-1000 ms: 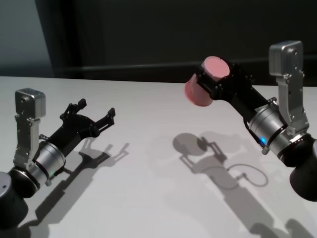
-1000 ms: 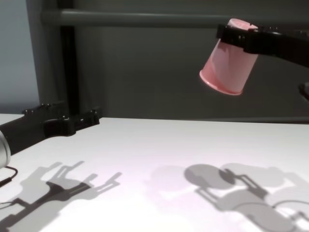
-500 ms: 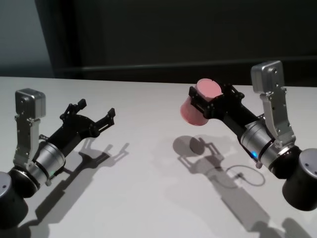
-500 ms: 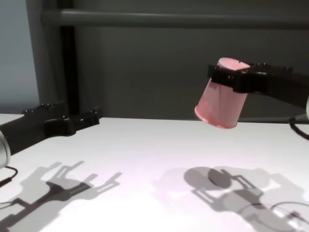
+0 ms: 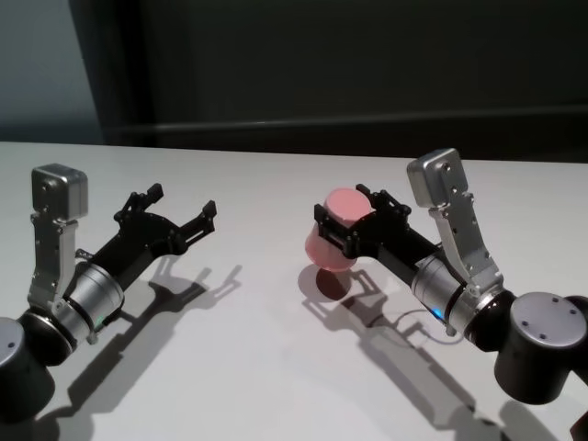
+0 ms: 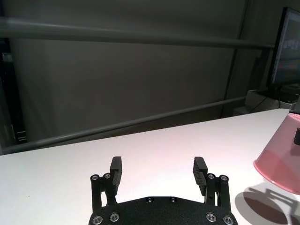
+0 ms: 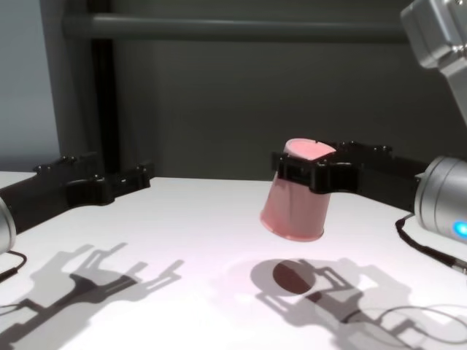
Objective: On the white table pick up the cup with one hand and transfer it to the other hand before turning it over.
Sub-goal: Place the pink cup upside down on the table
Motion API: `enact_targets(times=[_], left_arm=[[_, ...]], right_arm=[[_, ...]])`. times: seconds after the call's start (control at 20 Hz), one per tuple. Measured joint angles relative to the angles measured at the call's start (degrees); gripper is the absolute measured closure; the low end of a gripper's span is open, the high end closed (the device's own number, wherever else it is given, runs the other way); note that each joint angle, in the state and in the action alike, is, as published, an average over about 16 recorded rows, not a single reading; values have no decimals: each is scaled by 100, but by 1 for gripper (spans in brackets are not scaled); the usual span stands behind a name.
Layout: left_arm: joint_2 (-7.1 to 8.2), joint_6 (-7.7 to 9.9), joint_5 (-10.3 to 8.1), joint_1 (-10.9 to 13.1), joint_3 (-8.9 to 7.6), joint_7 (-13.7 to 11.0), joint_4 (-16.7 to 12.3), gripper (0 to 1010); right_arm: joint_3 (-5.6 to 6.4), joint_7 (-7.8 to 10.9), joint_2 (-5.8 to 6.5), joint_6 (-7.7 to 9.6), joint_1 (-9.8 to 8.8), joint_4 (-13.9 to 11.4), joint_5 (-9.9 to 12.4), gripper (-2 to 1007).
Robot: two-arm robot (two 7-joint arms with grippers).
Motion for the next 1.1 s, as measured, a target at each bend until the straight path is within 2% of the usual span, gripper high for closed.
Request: enact_targets(times=[0.3, 0.6, 0.85, 1.1], left_arm=[[0, 0, 0, 0, 0, 0, 0, 9], [0, 0, 0, 0, 0, 0, 0, 9], [0, 0, 0, 0, 0, 0, 0, 9], [0, 0, 0, 0, 0, 0, 0, 9]], right_arm=[[-199, 169, -109, 71, 97, 256, -238, 268], [-323, 315, -185, 112, 152, 465, -432, 268], [-339, 419, -240, 111, 159, 589, -522, 268], [-302, 505, -289, 108, 137, 665, -556, 268]])
